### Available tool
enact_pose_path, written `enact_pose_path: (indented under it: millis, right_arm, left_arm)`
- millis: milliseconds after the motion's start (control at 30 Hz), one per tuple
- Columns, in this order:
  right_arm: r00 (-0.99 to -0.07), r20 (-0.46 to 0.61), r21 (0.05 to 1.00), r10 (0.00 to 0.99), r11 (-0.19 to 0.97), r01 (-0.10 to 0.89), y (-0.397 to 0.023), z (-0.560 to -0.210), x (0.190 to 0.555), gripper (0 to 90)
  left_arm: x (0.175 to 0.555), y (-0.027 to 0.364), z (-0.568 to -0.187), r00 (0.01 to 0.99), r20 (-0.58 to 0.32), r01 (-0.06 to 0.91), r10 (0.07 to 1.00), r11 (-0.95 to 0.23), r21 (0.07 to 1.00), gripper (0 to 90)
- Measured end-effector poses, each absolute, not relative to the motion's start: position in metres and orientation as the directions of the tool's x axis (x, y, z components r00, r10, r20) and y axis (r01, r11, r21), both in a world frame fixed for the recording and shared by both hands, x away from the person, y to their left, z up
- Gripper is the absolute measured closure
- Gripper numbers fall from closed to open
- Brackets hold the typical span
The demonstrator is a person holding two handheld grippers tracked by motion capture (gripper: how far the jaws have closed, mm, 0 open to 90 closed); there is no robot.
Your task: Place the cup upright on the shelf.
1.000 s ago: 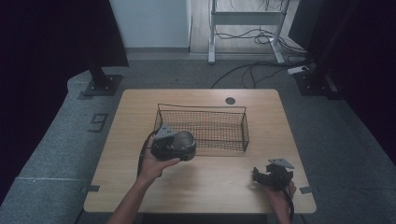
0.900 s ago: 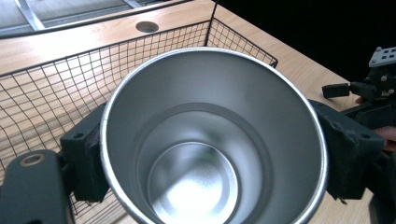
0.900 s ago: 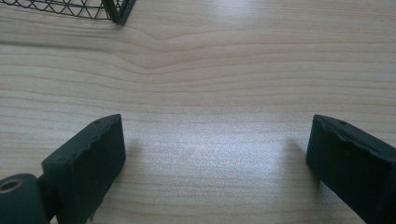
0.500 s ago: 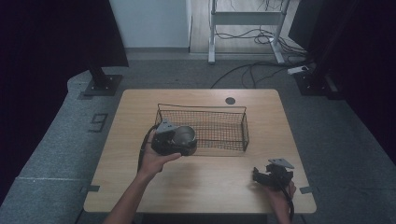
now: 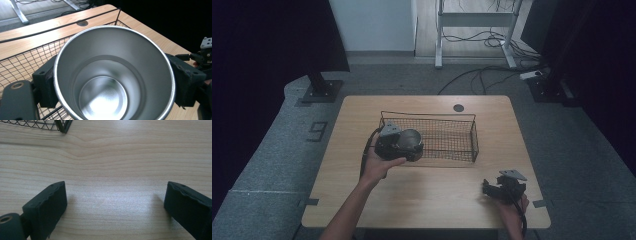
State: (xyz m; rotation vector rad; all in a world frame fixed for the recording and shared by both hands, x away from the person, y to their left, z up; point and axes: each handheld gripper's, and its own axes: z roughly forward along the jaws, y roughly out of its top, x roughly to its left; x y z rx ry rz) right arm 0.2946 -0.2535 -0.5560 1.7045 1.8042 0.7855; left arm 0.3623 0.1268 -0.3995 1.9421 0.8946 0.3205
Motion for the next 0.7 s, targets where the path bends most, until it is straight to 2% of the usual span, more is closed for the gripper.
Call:
enact_pose_path:
  millis: [700]
  right_arm:
    - [-0.062, 0.01, 0.725, 0.998, 0.036, 0.688, -0.254, -0.556, 0.295, 4.6]
  left_arm:
    - [0.376, 0.12, -0.388, 0.713, -0.122, 0.438, 0.691, -0.303, 0.846, 14.4]
